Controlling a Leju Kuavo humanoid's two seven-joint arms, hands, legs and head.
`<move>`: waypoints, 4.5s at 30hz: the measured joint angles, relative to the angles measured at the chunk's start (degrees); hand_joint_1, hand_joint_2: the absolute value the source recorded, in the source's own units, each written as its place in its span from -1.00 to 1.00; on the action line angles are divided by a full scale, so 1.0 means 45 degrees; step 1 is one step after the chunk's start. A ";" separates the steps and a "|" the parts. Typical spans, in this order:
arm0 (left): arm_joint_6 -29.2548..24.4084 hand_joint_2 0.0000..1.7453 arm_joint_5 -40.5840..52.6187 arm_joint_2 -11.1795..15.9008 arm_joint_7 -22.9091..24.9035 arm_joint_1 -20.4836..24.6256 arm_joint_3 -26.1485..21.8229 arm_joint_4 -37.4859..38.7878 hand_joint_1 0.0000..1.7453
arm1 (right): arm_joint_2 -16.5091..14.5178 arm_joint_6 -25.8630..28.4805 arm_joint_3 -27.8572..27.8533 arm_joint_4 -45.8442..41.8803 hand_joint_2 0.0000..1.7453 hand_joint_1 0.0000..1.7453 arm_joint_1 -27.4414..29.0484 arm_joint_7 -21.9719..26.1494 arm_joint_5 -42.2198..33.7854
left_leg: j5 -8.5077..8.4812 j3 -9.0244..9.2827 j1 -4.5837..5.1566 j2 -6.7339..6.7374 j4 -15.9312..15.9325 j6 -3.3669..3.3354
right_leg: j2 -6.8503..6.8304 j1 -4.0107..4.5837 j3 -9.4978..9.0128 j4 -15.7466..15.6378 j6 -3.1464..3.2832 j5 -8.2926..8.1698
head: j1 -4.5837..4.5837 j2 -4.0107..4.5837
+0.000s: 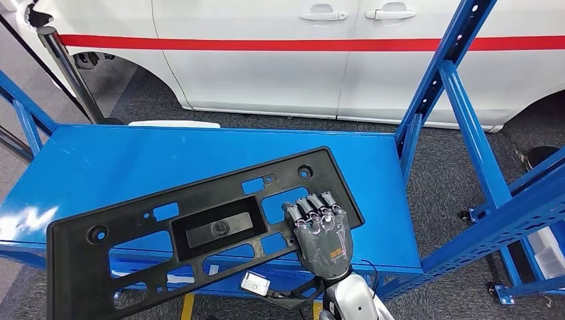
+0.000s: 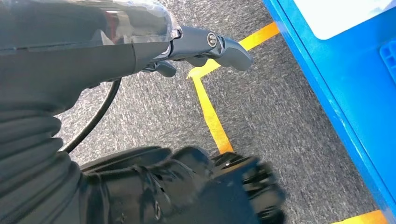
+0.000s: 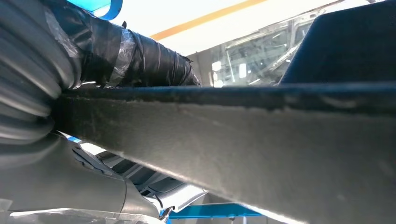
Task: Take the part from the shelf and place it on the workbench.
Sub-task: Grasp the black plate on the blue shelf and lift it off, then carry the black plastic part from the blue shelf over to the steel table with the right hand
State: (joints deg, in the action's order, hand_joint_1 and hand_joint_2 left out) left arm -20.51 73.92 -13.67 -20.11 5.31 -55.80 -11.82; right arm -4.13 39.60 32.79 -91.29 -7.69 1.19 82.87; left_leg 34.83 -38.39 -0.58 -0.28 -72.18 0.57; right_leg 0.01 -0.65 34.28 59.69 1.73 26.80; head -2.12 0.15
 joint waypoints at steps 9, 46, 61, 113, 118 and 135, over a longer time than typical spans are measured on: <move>-0.0107 1.00 0.0004 0.0001 0.0016 0.0014 -0.0005 0.0000 -1.00 | 0.0005 0.0001 -0.0024 -0.0002 1.00 1.00 0.0101 0.0146 -0.0136 | -0.1583 0.1439 0.0096 -0.0021 0.2978 -0.0295 | 0.0030 0.0078 0.0114 0.0094 -0.0235 -0.0110 | -0.0007 0.0000; -0.0124 1.00 0.0124 -0.0004 0.0049 0.0000 -0.0010 0.0000 -1.00 | -0.0015 -0.0001 -0.0488 -0.0006 1.00 1.00 0.0304 0.0348 -0.0324 | -0.1712 0.1746 0.0064 0.0162 0.3383 -0.0759 | -0.0012 0.0038 0.1284 0.2930 -0.0547 0.1708 | 0.0009 0.0000; -0.0148 1.00 0.0135 0.0001 0.0073 -0.0018 -0.0010 0.0000 -1.00 | -0.0066 -0.0002 -0.0595 0.0016 1.00 1.00 0.0335 0.0438 -0.0403 | 0.0064 -0.0032 0.0011 0.0108 0.0042 -0.0008 | -0.0104 -0.0008 -0.0212 -0.0028 0.0063 0.0091 | 0.0054 0.0000; -0.0157 1.00 0.0151 -0.0025 -0.0027 0.0023 -0.0010 0.0000 -1.00 | -0.0134 0.0003 -0.0684 0.0272 1.00 1.00 0.0215 0.0894 -0.1235 | -0.2073 0.0924 0.0226 0.0136 0.3078 -0.0622 | -0.0075 0.0156 -0.0155 0.1258 -0.0175 0.0275 | 0.0024 0.0000; -0.0163 1.00 0.0160 -0.0049 -0.0028 0.0046 -0.0010 0.0000 -1.00 | -0.0217 0.0004 -0.0889 0.0080 1.00 1.00 0.0225 0.1240 -0.1387 | -0.2320 0.0819 0.0172 0.0177 0.3126 -0.0286 | -0.0101 0.0218 -0.0985 -0.0381 0.0023 0.0412 | 0.0018 0.0000; -0.0153 1.00 0.0146 0.0002 -0.0042 -0.0008 -0.0010 0.0000 -1.00 | -0.0340 0.0001 -0.1002 0.0123 1.00 1.00 0.0359 0.1383 -0.1665 | -0.1629 0.1658 -0.0109 0.0109 0.3194 -0.0271 | -0.0121 0.0055 0.0028 0.0240 -0.0452 0.0185 | 0.0021 0.0000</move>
State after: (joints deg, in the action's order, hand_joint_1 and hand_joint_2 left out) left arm -21.20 74.58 -13.66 -20.30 5.27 -55.84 -11.82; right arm -5.66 39.60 28.28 -90.73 -6.07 7.41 75.38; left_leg 27.50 -30.93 -1.07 0.21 -57.81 -0.65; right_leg -0.54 -0.40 34.40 60.77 -0.30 27.64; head -2.03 0.15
